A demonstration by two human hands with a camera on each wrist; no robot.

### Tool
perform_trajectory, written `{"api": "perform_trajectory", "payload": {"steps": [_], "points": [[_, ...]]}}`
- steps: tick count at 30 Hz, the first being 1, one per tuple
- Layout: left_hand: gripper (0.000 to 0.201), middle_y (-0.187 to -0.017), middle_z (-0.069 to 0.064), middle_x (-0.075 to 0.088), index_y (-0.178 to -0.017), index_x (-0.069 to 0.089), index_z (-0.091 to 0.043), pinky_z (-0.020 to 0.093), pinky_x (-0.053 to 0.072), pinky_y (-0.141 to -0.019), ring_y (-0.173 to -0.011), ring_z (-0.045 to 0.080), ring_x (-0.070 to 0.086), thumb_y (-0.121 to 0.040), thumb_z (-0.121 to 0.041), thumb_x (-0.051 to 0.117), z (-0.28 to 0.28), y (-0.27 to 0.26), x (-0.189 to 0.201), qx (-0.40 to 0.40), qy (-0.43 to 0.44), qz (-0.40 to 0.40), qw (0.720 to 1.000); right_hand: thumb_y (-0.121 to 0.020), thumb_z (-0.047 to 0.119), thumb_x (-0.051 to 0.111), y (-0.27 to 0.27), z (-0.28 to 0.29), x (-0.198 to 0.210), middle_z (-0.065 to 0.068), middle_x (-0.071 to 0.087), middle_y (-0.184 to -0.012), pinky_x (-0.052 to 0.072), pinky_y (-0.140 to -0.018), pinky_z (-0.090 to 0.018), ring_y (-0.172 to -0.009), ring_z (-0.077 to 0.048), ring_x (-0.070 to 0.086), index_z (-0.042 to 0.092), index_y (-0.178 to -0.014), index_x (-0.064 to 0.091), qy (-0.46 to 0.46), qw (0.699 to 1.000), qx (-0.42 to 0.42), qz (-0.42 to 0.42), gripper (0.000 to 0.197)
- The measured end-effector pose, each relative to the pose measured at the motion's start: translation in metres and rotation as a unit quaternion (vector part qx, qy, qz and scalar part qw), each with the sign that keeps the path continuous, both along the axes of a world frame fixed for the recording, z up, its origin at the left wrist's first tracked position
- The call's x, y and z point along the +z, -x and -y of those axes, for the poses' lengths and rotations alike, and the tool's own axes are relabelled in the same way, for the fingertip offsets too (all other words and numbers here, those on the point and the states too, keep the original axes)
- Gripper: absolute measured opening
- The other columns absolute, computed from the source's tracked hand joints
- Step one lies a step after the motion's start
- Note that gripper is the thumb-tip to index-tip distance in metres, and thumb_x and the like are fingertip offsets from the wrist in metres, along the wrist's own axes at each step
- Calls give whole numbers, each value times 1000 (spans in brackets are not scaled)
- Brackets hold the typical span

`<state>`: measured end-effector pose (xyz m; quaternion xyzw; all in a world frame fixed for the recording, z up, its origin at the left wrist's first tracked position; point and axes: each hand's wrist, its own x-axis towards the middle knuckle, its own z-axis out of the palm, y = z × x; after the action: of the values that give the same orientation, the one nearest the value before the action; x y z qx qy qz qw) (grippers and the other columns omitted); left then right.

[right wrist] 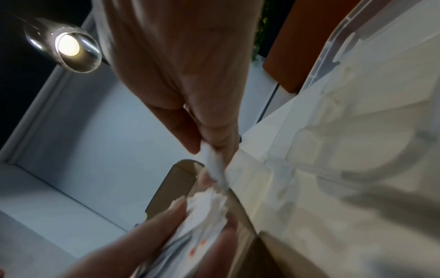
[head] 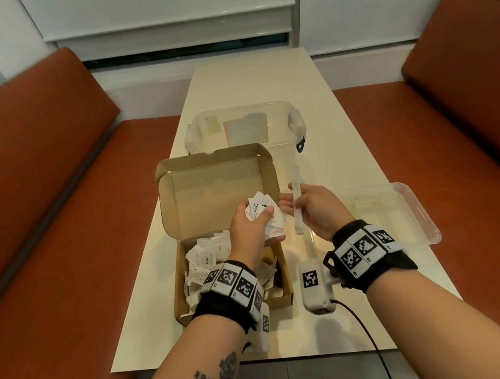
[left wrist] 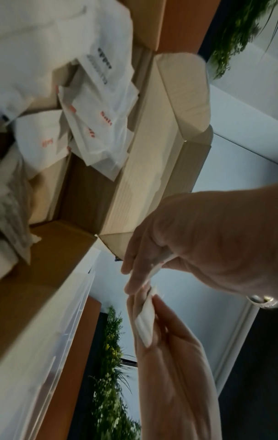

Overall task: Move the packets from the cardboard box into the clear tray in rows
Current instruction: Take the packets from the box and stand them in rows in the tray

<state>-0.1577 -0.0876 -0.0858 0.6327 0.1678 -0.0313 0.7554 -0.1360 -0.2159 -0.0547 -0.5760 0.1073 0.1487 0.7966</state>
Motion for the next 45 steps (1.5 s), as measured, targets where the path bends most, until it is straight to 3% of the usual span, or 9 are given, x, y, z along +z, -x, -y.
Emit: {"api": "perform_trajectory", "payload": {"steps": [4, 8, 12, 14, 18, 29, 35, 39, 45], "points": [[40, -119, 17, 58, -126, 49, -11, 46, 60, -65, -100, 32, 64, -89, -11, 64, 2, -3, -4, 0, -2, -4, 1000, -90, -6, 51, -8, 21, -10, -17, 59, -118, 52, -88, -33, -106, -27, 62, -1, -124, 44, 84, 995, -48, 21, 34], [28, -114, 11, 60, -114, 53, -19, 41, 61, -60, -93, 26, 65, -90, -10, 63, 11, -4, -6, -20, 13, 2, 1000, -88, 2, 57, -16, 47, -28, -16, 69, -89, 55, -84, -40, -87, -27, 70, -3, -104, 56, 263, 954, -143, 35, 17], [38, -114, 10, 59, -124, 50, -17, 39, 60, -59, -94, 26, 65, -89, -11, 64, 21, -6, -5, -26, 15, 3, 1000, -83, 8, 63, -14, 49, -47, -8, 66, -77, 51, -64, -17, -68, -16, 66, 2, -87, 64, 416, 900, -119, 52, 7], [37, -114, 11, 60, -124, 50, -15, 38, 60, -58, -94, 27, 66, -90, -10, 64, 26, -7, -5, -30, 20, 7, 999, -82, 9, 62, -13, 45, -57, -10, 66, -83, 52, -72, -27, -76, -23, 64, 4, -86, 63, 477, 873, -93, 44, 7], [37, -117, 15, 60, -124, 50, -12, 37, 60, -56, -97, 30, 66, -90, -8, 62, 31, -8, -6, -38, 22, 10, 999, -82, 2, 56, -12, 38, -68, -16, 67, -91, 54, -80, -44, -84, -34, 65, 3, -89, 61, 509, 860, -28, 29, 9], [44, -123, 16, 57, -130, 47, -12, 38, 61, -59, -101, 32, 64, -90, -9, 63, 36, -8, -12, -35, 33, 1, 999, -84, -7, 52, -15, 46, -83, -17, 63, -112, 49, -94, -34, -102, -28, 62, 2, -113, 61, 522, 850, 69, 23, 32], [46, -125, 16, 57, -131, 47, -13, 37, 60, -58, -101, 32, 64, -89, -9, 64, 39, -9, -13, -29, 45, -3, 999, -78, 5, 72, -15, 52, -78, -8, 63, -116, 39, -84, -17, -105, -20, 59, 10, -123, 60, 556, 814, 153, 72, 47], [43, -124, 16, 58, -129, 48, -15, 40, 61, -60, -102, 33, 64, -89, -10, 64, 39, -10, -15, -36, 46, 1, 998, -84, 11, 68, -17, 50, -81, -13, 62, -115, 51, -90, -33, -87, -22, 64, 9, -123, 59, 536, 827, 155, 70, 40], [45, -124, 15, 58, -131, 47, -13, 41, 61, -62, -104, 33, 64, -89, -11, 64, 40, -10, -16, -39, 39, 2, 998, -82, 11, 67, -15, 46, -82, -16, 64, -107, 52, -88, -38, -94, -30, 64, 10, -124, 53, 569, 805, 142, 95, 44]]}}
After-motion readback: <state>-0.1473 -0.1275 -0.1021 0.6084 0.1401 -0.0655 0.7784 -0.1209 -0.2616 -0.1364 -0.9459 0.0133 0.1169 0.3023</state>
